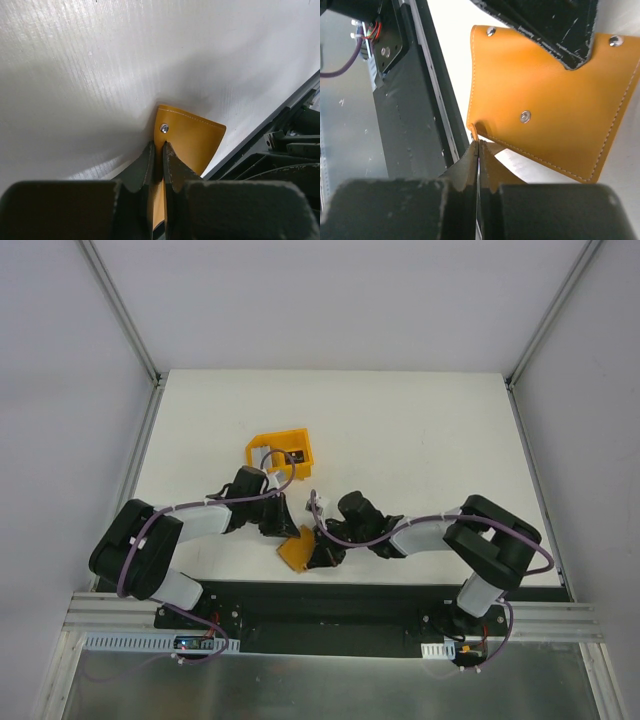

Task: Put the credit cards into the card holder
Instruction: Open the card holder at the center of the board.

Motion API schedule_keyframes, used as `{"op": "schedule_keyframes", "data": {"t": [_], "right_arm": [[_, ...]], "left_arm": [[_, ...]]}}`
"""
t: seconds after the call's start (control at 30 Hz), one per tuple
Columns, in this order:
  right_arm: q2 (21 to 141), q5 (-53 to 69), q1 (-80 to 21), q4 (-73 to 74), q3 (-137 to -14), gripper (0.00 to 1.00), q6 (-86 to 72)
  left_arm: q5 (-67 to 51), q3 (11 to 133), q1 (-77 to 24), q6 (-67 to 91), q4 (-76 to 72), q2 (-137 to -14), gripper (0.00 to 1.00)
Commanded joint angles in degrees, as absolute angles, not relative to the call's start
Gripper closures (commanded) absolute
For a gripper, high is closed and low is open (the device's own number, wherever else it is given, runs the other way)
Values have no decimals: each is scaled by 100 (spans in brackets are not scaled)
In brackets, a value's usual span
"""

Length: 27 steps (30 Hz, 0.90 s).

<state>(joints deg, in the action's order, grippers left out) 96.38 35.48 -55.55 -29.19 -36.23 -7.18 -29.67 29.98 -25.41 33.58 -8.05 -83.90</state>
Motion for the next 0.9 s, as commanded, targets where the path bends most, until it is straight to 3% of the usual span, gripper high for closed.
{"op": "schedule_keyframes", "data": {"t": [0.0, 0.13, 0.17, 0.23, 0.37, 0.87], "right_arm": [[9299, 4667, -5827, -2619, -3384, 99, -703], [9264, 4317, -5836, -2426, -3340, 99, -633], [9255, 4220, -5810, -2356, -3331, 91, -650], [9211, 4008, -5748, -2189, -3270, 91, -686], [9097, 3526, -5695, -2162, -3103, 69, -957], [8499, 1574, -5537, -2321, -3268, 44, -2917]], "left_arm": [[-1749, 2980, -2435, 3357, -1213, -8297, 100], [-1977, 2857, -2452, 3313, -1292, -8166, 100], [-1960, 2769, -2452, 3322, -1335, -8061, 100], [-1951, 2602, -2461, 3314, -1362, -7797, 100], [-1837, 2303, -2505, 3392, -1362, -7393, 100], [-564, 1758, -3374, 4148, -1318, -6276, 100]]}}
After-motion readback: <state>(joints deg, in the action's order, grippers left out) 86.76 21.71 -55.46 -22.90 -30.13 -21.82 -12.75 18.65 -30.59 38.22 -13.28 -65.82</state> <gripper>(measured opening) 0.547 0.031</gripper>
